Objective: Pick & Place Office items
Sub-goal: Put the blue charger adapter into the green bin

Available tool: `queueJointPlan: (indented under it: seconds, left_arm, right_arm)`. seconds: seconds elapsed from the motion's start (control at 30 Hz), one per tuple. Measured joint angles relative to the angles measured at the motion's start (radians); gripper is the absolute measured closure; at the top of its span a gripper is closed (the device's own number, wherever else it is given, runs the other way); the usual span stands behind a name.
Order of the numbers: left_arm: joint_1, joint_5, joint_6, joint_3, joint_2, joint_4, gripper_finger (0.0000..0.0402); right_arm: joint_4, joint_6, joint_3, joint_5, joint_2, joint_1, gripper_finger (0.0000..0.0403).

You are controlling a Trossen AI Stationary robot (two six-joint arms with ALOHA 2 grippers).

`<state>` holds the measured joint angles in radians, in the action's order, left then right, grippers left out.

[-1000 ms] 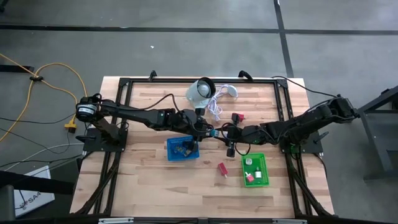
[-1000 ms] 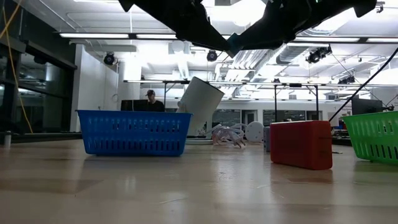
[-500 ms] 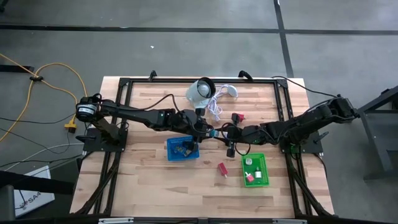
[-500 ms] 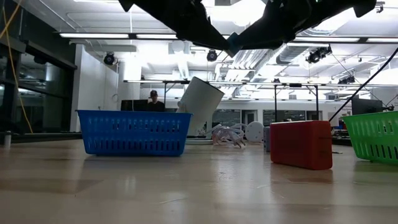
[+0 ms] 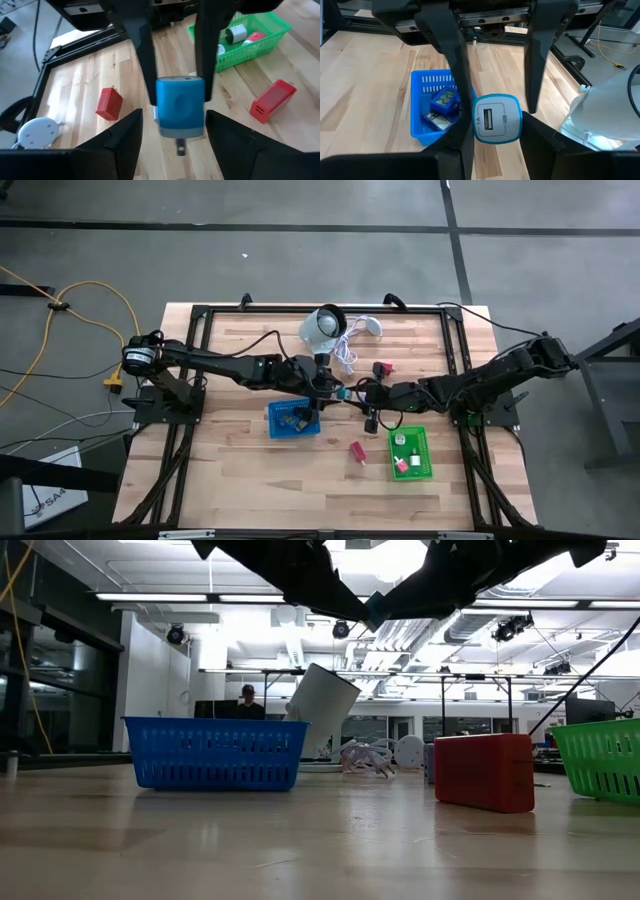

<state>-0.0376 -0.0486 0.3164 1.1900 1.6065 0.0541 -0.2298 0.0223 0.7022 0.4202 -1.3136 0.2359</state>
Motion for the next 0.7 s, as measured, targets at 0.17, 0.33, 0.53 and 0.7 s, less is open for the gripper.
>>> queueJointPlan:
  seconds: [0.17, 0.33, 0.53, 0.7]
  left_arm:
    - [0.000, 0.034, -0.001, 0.000, 0.000, 0.000, 0.0190]
    - [0.000, 0.033, -0.002, 0.000, 0.000, 0.000, 0.0190]
    - [0.000, 0.030, -0.003, 0.000, 0.000, 0.000, 0.0190]
    - [0.000, 0.030, -0.003, 0.000, 0.000, 0.000, 0.0190]
  right_arm:
    - [0.030, 0.004, 0.000, 0.024, 0.000, 0.000, 0.0285]
    - [0.074, 0.023, 0.000, 0.035, 0.022, 0.033, 0.0287]
    - [0.183, 0.103, 0.000, 0.125, 0.094, 0.123, 0.0286]
    - [0.328, 0.278, 0.000, 0.174, 0.161, 0.217, 0.0287]
